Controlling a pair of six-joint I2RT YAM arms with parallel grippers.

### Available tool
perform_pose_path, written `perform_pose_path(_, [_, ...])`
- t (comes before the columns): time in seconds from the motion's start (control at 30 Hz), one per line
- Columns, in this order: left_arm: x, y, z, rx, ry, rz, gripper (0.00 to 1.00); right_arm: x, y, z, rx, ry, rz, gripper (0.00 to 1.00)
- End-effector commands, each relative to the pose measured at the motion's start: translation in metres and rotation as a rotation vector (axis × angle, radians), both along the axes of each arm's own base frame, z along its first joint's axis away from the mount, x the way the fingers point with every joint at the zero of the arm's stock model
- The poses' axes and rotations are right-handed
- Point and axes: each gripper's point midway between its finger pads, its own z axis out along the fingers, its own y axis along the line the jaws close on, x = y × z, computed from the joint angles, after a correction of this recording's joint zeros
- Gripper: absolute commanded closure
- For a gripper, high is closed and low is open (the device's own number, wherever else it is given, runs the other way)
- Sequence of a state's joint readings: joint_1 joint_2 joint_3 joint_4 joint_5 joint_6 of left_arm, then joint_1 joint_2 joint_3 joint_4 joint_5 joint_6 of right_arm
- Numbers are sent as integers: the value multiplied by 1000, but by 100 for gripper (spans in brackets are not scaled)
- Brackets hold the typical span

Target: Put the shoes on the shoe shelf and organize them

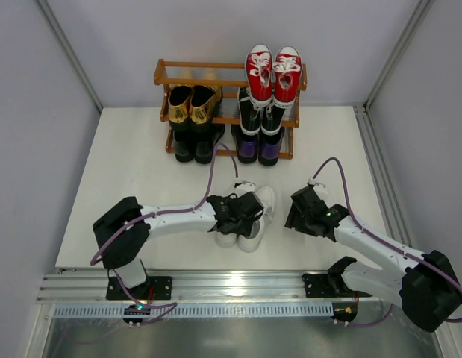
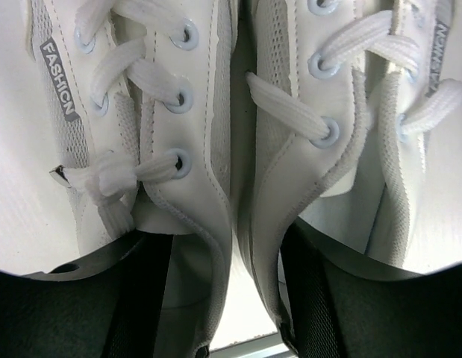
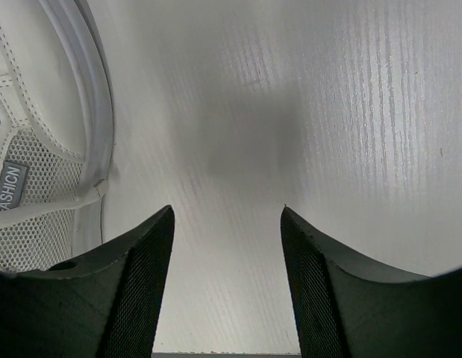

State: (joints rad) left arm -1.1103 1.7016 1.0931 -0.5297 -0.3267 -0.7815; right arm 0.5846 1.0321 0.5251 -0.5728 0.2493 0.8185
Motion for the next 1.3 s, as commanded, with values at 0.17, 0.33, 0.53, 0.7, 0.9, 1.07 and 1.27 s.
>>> perform_pose_path(0.17, [-10,-11,25,-96,23,-79,53,3,-4,1,-1,-17,-19,39])
perform_pose_path(0.33, [-24,-7,16,-60,90,-160,58,3,-3,0,7,-15,-21,39])
perform_pose_path(0.53, [-28,4,3,5,111,-176,58,2,-4,0,4,-15,-22,39])
perform_pose_path(0.7, [-18,8,1,24,105,-168,58,2,-5,1,6,-16,-26,39])
perform_pose_path(0.9, [1,5,-13,22,131,-160,72,2,-5,3,6,-19,-26,39])
perform_pose_path(1.07, [9,0,-17,25,127,-161,100,1,-9,3,3,-25,-35,39])
perform_pose_path(1.27, [9,8,14,12,95,-129,100,2,-10,6,2,-35,-35,39])
